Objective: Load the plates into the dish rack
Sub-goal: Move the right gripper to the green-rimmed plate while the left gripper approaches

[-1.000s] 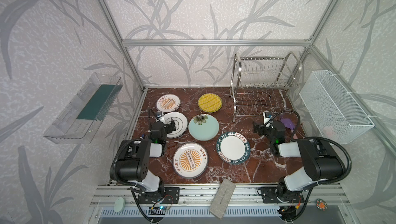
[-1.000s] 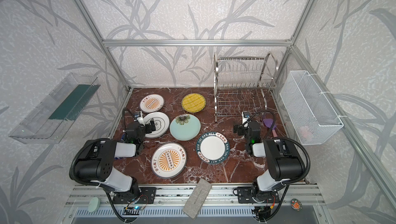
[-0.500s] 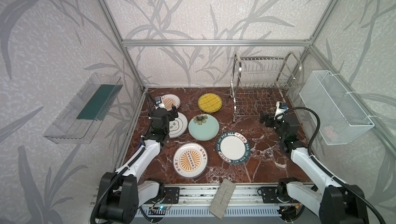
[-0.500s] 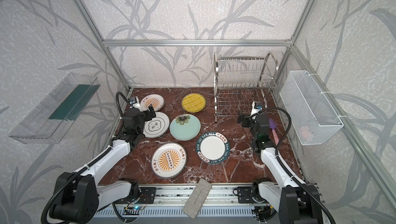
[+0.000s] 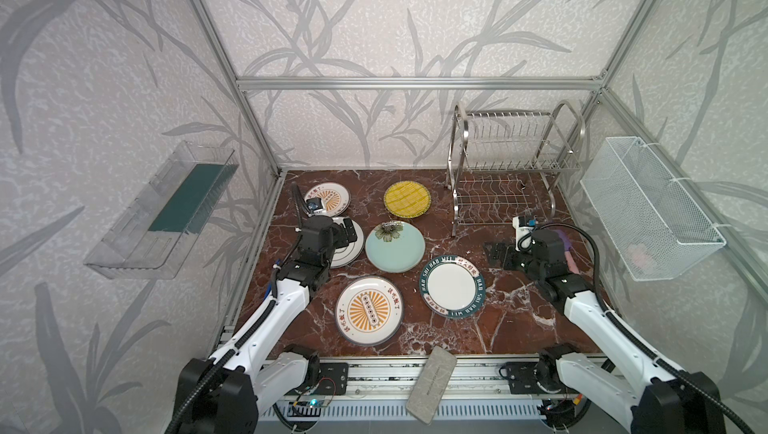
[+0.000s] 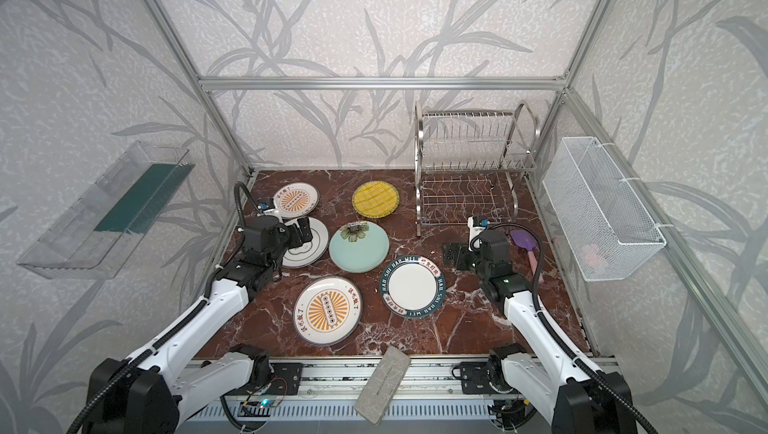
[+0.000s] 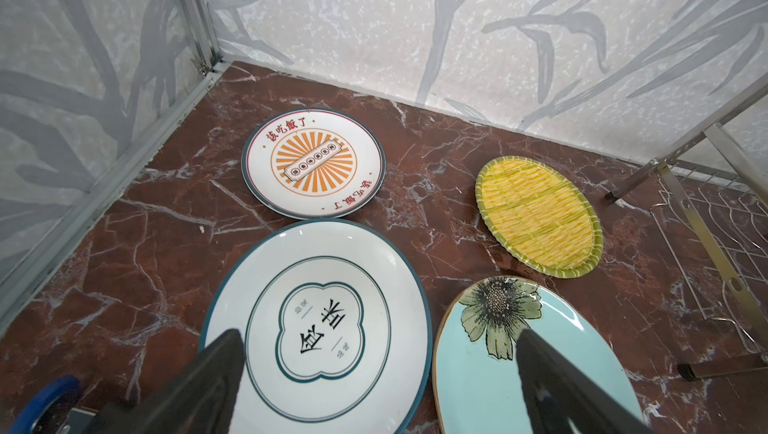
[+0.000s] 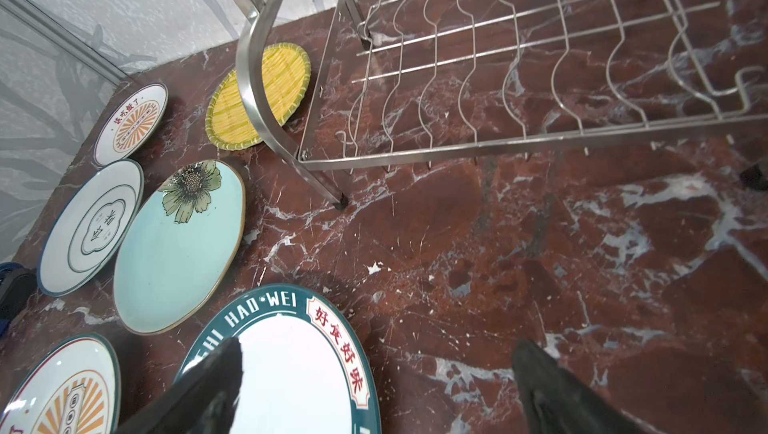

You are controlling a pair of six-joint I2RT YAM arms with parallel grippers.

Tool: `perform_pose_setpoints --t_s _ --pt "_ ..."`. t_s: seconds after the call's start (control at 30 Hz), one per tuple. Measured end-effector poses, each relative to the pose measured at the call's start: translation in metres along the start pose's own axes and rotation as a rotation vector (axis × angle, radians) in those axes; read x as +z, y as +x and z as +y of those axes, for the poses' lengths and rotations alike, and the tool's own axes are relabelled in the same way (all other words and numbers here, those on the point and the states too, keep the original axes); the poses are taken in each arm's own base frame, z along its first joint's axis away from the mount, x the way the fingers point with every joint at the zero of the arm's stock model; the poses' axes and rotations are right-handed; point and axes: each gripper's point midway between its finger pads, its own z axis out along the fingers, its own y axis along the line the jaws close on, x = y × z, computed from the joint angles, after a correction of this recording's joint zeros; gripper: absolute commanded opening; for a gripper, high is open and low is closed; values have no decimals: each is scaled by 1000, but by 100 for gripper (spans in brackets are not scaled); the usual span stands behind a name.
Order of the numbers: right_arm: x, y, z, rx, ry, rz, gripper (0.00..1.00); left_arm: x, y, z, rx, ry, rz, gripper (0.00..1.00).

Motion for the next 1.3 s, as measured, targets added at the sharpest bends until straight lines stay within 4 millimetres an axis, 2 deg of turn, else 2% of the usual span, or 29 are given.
perform_pose_setpoints --t_s 0.13,0.3,0.5,0.73,1.03,1.3 --pt "-3 13 3 53 -27 32 94 -2 14 -1 -29 17 51 99" --pt "-1 48 3 127 -68 124 87 -7 30 -12 -48 94 122 99" --pt "0 83 5 206 -109 230 78 -21 31 -18 -78 149 130 99" --pt "0 101 4 247 -117 280 65 -29 30 -17 -103 156 124 98" --pt "4 119 -2 298 -99 321 56 -24 52 -14 -107 130 238 97" --pt "12 129 -3 335 -109 363 50 -32 43 -20 -107 148 258 95"
